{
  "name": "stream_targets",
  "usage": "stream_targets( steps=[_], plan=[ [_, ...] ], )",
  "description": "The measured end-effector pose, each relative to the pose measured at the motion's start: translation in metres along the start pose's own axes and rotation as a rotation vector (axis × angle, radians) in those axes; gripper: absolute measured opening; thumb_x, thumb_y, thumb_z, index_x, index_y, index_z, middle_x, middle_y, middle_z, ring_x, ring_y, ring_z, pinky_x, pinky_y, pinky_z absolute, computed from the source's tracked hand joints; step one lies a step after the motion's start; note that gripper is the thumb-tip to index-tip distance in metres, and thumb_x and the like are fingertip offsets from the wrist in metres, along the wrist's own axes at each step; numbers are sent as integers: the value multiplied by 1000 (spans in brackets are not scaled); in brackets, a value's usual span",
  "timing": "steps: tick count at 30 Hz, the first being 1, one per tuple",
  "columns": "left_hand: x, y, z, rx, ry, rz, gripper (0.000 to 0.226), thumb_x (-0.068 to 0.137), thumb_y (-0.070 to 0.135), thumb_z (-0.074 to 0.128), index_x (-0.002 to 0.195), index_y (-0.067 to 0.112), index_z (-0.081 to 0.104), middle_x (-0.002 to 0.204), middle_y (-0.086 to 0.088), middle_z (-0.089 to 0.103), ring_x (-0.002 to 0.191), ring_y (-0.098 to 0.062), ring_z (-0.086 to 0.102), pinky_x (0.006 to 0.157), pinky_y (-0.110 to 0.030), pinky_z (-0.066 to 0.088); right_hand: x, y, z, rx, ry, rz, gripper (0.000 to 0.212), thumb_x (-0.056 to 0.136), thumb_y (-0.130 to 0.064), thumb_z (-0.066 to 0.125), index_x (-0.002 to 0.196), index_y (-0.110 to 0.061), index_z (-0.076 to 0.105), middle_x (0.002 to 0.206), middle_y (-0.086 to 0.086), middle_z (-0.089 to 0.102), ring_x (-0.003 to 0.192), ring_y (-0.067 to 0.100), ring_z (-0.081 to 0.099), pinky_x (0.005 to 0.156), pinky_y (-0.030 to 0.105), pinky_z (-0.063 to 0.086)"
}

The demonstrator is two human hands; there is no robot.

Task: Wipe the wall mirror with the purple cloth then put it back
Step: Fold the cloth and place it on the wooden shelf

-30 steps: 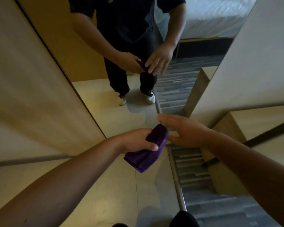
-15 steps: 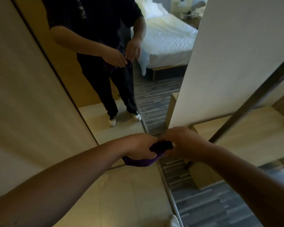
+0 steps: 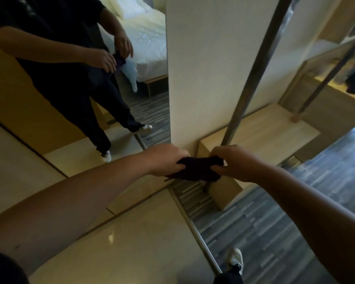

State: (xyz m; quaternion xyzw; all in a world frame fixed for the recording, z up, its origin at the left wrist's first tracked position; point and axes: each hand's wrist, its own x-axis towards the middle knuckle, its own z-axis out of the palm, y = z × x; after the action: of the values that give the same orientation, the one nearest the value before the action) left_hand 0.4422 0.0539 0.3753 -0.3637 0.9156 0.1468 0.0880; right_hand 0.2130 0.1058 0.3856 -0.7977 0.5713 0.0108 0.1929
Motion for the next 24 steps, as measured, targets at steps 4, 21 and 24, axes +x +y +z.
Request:
stream_targets(
  steps=[4, 21, 24],
  plan=[
    [54, 28, -4, 12, 25, 54, 18, 100, 30, 51, 115, 29, 61, 92, 11, 56, 86, -11, 55, 67, -31, 40, -10, 52, -7, 5, -65, 18, 35, 91, -29, 66, 124, -25, 54, 108, -7, 63, 93, 8, 59, 78, 20, 48],
    [325, 113, 74, -202, -33, -17, 29, 98, 26, 59, 127, 27, 59, 112, 6, 59, 100, -13, 58, 87, -38, 52, 25, 373, -4, -2, -259, 39, 24, 98, -24, 51, 118, -28, 64, 101, -5, 67, 89, 13, 62, 83, 33, 54],
    [356, 113, 102, -242, -66, -59, 26, 99, 25, 57, 125, 26, 60, 111, 6, 58, 100, -13, 57, 86, -37, 51, 41, 407, 18, 41, -289, 64, 23, 98, -23, 51, 118, -29, 63, 97, -7, 66, 84, 10, 62, 77, 29, 54]
  ],
)
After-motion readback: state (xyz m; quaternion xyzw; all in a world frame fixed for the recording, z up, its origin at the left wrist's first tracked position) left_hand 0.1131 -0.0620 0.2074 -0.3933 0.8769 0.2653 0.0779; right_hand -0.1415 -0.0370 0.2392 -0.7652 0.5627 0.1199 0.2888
